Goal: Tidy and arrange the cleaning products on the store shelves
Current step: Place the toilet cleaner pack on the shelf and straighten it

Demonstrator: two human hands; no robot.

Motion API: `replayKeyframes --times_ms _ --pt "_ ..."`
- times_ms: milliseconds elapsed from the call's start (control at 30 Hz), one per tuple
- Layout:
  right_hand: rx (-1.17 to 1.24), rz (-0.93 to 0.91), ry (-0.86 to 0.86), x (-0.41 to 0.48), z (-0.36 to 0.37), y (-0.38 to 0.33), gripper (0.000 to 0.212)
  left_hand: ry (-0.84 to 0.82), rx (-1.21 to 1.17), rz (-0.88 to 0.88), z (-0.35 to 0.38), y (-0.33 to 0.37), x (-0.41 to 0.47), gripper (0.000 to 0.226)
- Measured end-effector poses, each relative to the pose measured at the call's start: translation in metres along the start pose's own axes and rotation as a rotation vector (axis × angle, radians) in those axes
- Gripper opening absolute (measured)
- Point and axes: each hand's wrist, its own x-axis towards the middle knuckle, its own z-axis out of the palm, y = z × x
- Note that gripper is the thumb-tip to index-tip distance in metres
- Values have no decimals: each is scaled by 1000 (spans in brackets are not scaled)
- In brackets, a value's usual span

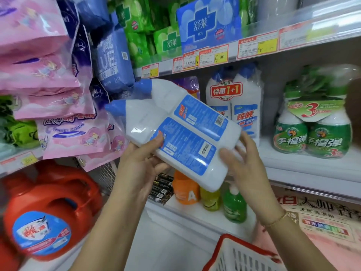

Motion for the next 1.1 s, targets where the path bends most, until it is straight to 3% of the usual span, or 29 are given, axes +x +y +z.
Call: replayKeyframes --times_ms 67,100,167,233,300,400,467,533,600,633,700,767,933,1033,1100 --pt "-581 -107 -111 -13 10 -16 109 35 5 66 5 5 -4 59" --pt "-811 -112 -158 -18 16 -18 116 61 4 87 8 7 -7 58" --pt "-1035 -133 -135 -24 29 -12 108 115 12 117 14 7 -14 60" --pt "-1067 -248 -8 -23 36 -7 97 146 19 146 19 7 -21 59" --pt "-945 -356 97 -19 33 -4 94 120 76 202 23 11 -25 49" --pt "-485 -344 128 -13 20 -6 79 -81 217 297 30 27 -29 51" --pt "-196 -203 54 -13 13 -12 65 -170 321 325 27 38 -24 70" --pt "41 -21 -101 -14 6 -15 58 -115 427 341 19 50 -12 89" --pt "314 146 -231 -17 0 -16 63 -99 469 241 6 60 0 113" --pt "434 212 -291 -18 -2 -17 68 -153 438 172 -1 63 5 113" --pt "588 304 -386 -24 -3 -20 60 -267 367 65 -13 64 12 81" --pt "674 366 -427 -30 -3 -22 50 -293 335 -35 -20 62 15 61" --pt "681 505 -422 -31 0 -38 51 -167 275 -237 -32 58 19 44" --pt "526 545 -436 -26 3 -55 49 -106 212 -321 -37 67 23 49" --pt "515 580 -472 -25 8 -64 55 -149 217 -385 -42 74 24 69"
